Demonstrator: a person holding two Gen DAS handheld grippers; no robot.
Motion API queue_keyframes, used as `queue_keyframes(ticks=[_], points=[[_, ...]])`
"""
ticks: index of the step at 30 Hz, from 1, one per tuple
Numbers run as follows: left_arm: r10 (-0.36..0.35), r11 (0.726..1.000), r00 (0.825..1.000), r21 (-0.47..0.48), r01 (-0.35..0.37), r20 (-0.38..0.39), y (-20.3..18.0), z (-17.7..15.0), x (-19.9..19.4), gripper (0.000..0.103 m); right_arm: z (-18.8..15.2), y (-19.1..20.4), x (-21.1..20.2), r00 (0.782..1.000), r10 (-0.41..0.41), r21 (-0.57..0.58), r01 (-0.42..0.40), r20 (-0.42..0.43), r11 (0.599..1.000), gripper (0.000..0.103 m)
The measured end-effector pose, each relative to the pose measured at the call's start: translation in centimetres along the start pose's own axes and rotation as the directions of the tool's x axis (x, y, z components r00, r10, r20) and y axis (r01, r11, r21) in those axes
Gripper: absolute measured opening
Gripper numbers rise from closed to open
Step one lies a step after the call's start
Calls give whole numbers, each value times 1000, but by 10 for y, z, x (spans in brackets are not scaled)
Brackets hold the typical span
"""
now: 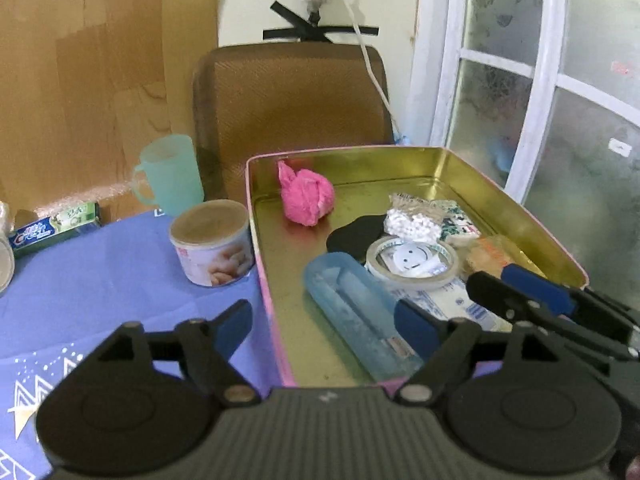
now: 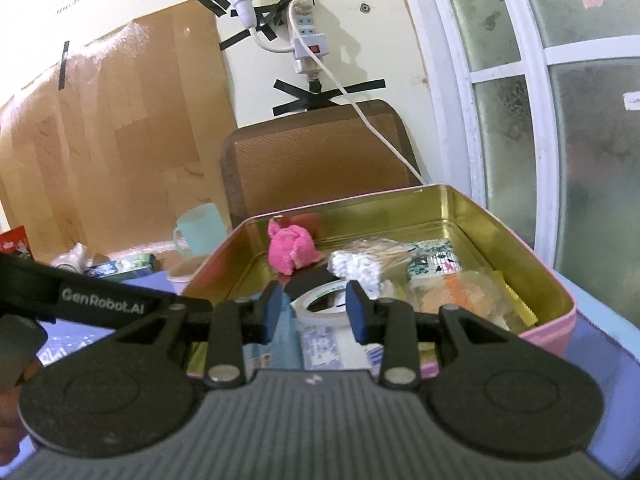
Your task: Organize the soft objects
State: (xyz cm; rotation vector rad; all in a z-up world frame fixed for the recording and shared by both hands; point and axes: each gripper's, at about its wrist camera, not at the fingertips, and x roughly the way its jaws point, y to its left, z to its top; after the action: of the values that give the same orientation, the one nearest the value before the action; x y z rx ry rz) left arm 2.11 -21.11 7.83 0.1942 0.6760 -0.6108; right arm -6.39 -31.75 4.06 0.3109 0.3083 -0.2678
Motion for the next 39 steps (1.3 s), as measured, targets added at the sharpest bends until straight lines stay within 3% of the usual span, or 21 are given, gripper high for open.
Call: queue_keyframes(ticks=[5, 10, 14, 20, 32, 39], points=[[15, 1000, 1000, -15, -15, 21, 7, -9, -16, 83, 1, 5, -13, 1000, 5, 15, -6, 8, 1000, 38], [57, 998, 997, -3, -57, 46, 10, -22, -31, 87, 1, 7, -25, 1000, -10, 56, 9, 25, 998, 49], [89, 996, 994, -10, -89, 65, 13, -33, -44, 98, -2, 4, -32, 1000, -8, 122, 5, 23, 993, 53], [140, 990, 985, 21, -143, 96, 9, -48, -63, 103, -8, 9, -43, 1000, 2, 144, -6, 26, 990, 56], [171, 984, 979, 28, -175, 115, 3, -62, -88, 103, -2, 20, -65, 997, 35, 130, -43, 65, 991, 58], [191, 981, 979, 3, -192, 75, 9, -69, -84, 103, -12, 22, -62, 998, 51, 149, -57, 42, 987, 59]])
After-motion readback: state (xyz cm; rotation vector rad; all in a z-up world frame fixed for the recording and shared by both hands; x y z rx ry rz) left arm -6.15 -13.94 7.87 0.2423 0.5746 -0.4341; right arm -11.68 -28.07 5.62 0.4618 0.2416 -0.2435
